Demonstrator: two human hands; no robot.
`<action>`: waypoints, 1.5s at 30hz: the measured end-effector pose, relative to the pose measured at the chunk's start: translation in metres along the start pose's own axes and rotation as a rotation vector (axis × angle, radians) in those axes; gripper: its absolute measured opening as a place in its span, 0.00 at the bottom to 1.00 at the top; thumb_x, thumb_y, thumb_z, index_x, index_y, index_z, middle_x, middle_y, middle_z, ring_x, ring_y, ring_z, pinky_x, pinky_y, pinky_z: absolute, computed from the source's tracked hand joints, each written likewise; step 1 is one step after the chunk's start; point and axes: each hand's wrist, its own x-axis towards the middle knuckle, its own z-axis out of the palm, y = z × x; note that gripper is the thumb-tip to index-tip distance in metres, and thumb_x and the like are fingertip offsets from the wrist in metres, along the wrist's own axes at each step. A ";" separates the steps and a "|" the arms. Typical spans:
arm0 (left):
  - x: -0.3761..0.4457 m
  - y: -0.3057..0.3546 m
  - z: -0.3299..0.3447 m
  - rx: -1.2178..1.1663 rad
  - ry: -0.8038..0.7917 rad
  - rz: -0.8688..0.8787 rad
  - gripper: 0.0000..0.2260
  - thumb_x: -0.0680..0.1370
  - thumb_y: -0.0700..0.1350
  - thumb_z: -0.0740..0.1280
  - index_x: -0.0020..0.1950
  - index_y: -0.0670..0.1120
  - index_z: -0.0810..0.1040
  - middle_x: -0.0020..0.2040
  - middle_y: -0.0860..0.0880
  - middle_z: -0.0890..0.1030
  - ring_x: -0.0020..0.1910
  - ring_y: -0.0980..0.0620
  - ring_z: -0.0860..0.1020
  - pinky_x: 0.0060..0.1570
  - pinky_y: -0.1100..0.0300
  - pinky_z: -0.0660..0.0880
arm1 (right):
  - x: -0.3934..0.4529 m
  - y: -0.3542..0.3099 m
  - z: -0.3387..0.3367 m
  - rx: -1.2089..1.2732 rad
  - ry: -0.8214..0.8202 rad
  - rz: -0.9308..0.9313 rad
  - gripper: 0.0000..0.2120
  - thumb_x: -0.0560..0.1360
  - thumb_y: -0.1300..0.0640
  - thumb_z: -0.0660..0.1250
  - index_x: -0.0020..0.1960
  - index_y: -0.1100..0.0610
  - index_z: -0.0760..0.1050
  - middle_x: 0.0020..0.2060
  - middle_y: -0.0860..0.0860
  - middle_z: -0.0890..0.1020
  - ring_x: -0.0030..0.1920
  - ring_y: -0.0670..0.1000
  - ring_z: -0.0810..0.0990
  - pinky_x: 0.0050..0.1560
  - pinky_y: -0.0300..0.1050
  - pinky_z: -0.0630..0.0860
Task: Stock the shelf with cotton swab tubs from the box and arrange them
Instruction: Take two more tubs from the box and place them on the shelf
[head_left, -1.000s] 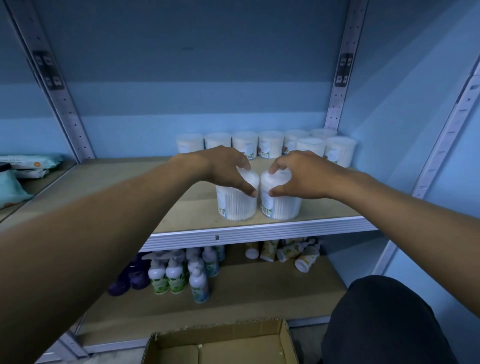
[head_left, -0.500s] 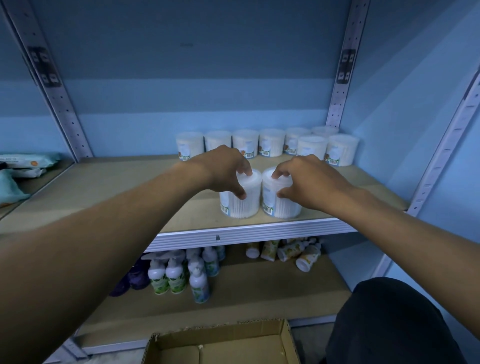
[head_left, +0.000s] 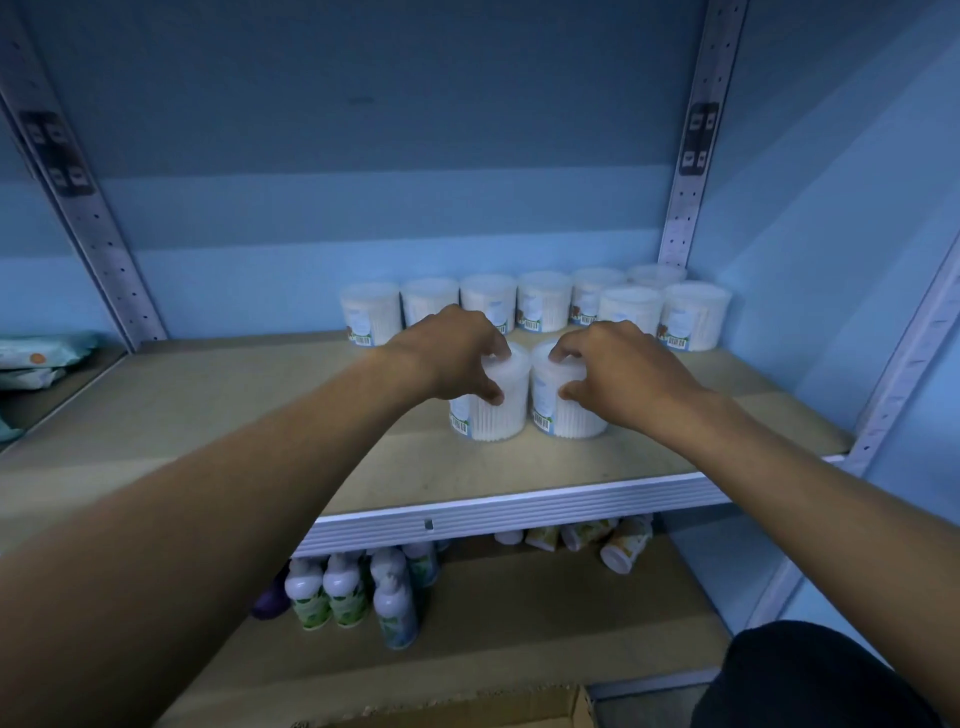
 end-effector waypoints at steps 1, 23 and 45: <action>0.004 -0.001 0.001 -0.010 0.001 0.000 0.27 0.70 0.55 0.77 0.67 0.53 0.77 0.64 0.52 0.79 0.65 0.50 0.72 0.61 0.54 0.72 | 0.003 0.002 0.001 0.006 0.002 0.007 0.20 0.73 0.54 0.74 0.64 0.48 0.78 0.61 0.53 0.80 0.63 0.56 0.76 0.49 0.44 0.68; 0.088 -0.013 0.016 -0.052 0.018 -0.001 0.27 0.71 0.54 0.76 0.69 0.52 0.76 0.65 0.51 0.76 0.64 0.50 0.73 0.54 0.58 0.71 | 0.083 0.043 0.027 0.007 -0.018 0.092 0.20 0.74 0.52 0.73 0.65 0.46 0.77 0.61 0.51 0.78 0.61 0.54 0.76 0.49 0.40 0.64; 0.141 -0.020 0.028 -0.021 0.077 -0.008 0.26 0.71 0.54 0.76 0.67 0.49 0.78 0.64 0.49 0.79 0.64 0.48 0.74 0.58 0.55 0.72 | 0.129 0.068 0.044 0.031 0.052 0.037 0.18 0.73 0.57 0.74 0.63 0.52 0.78 0.62 0.53 0.79 0.63 0.55 0.74 0.53 0.42 0.66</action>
